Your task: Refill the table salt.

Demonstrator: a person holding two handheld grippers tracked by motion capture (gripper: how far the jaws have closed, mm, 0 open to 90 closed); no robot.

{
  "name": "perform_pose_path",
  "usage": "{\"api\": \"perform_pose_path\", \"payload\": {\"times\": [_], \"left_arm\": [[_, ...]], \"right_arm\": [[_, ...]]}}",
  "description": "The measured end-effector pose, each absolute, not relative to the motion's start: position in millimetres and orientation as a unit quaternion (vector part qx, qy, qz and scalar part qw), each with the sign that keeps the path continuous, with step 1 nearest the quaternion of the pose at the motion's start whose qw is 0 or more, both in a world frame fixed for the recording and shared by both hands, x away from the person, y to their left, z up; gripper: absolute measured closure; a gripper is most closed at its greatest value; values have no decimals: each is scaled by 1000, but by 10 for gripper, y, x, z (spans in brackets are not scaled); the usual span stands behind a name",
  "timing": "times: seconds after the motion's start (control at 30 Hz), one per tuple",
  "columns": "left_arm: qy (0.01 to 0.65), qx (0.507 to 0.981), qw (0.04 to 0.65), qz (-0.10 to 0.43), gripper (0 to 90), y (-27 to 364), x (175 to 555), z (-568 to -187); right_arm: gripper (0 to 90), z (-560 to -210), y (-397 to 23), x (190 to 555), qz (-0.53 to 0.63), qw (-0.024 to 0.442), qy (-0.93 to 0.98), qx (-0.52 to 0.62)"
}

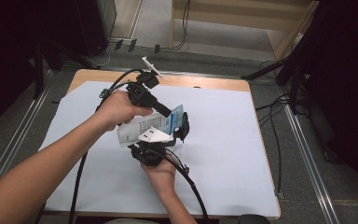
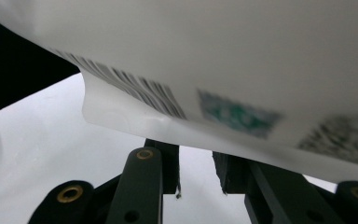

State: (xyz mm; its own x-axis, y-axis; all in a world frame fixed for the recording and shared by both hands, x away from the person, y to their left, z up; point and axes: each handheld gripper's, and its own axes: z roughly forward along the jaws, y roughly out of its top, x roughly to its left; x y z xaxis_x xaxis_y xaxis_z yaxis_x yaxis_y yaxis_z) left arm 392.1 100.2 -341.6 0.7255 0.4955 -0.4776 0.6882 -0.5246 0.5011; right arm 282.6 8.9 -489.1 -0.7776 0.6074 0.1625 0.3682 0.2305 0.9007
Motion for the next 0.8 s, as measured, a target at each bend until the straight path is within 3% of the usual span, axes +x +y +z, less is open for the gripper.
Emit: {"api": "perform_pose_path", "payload": {"times": [0.8], "left_arm": [[331,835,429,-98,900,1420,3788,-3405]], "right_arm": [[725,-4843,-223,2837,518,104,781,331]]}}
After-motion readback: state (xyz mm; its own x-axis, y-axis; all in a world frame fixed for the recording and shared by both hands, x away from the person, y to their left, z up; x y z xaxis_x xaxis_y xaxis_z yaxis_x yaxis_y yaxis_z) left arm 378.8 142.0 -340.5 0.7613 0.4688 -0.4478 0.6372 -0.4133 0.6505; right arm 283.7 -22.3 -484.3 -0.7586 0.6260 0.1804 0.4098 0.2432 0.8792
